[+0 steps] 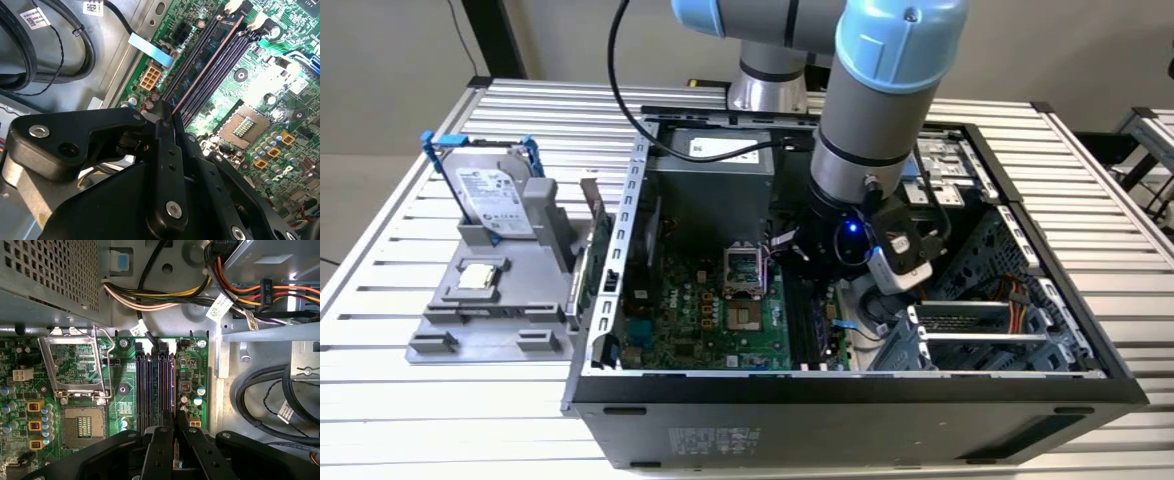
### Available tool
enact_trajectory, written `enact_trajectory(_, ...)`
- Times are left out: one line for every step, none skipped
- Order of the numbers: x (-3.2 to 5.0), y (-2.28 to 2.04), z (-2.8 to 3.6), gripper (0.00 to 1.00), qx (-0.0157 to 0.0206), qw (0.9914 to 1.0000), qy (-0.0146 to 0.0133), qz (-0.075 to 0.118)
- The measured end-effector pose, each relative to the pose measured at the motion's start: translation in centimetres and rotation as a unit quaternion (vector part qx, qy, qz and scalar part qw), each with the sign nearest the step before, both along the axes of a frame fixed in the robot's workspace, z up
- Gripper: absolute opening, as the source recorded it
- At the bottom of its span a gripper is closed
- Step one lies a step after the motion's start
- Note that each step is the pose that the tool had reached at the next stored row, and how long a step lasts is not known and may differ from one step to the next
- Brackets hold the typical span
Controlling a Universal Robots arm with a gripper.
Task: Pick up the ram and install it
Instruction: 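Insert the ram into the slot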
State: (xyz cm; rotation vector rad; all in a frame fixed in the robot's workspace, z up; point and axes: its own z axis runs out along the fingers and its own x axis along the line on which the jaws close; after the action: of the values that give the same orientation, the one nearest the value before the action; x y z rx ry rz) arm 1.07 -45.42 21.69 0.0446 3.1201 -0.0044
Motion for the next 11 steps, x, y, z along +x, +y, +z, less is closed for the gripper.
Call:
enact_trajectory(0.0,0.0,-0.11,0.0,0.0001,1.0,0.0,0.0)
enact_trajectory(0.0,0.0,-0.27,0.0,0.0,1.0,0.0,0.0)
enact_trajectory(0.0,0.0,-0.44,0.0,-0.0002,1.0,0.0,0.0)
enact_trajectory(0.0,0.0,-0.58,0.0,-0.0001,1.0,0.0,0.0)
enact_trajectory(0.0,-0.01,-0.64,0.0,-0.0002,1.0,0.0002,0.0)
enact_trajectory(0.0,-0.01,-0.64,0.0,-0.0002,1.0,0.0012,0.0)
enact_trajectory(0.0,-0.01,-0.64,0.0,-0.0002,1.0,0.0012,0.0)
enact_trajectory(0.0,-0.01,-0.64,0.0,-0.0002,1.0,0.0012,0.0)
enact_trajectory(0.0,-0.01,-0.65,0.0,-0.0002,1.0,0.0012,0.0)
enact_trajectory(0.0,0.0,-0.65,0.0,-0.0001,1.0,0.0012,0.0)
enact_trajectory(0.0,0.0,-0.65,0.0,-0.0001,1.0,0.0012,0.0)
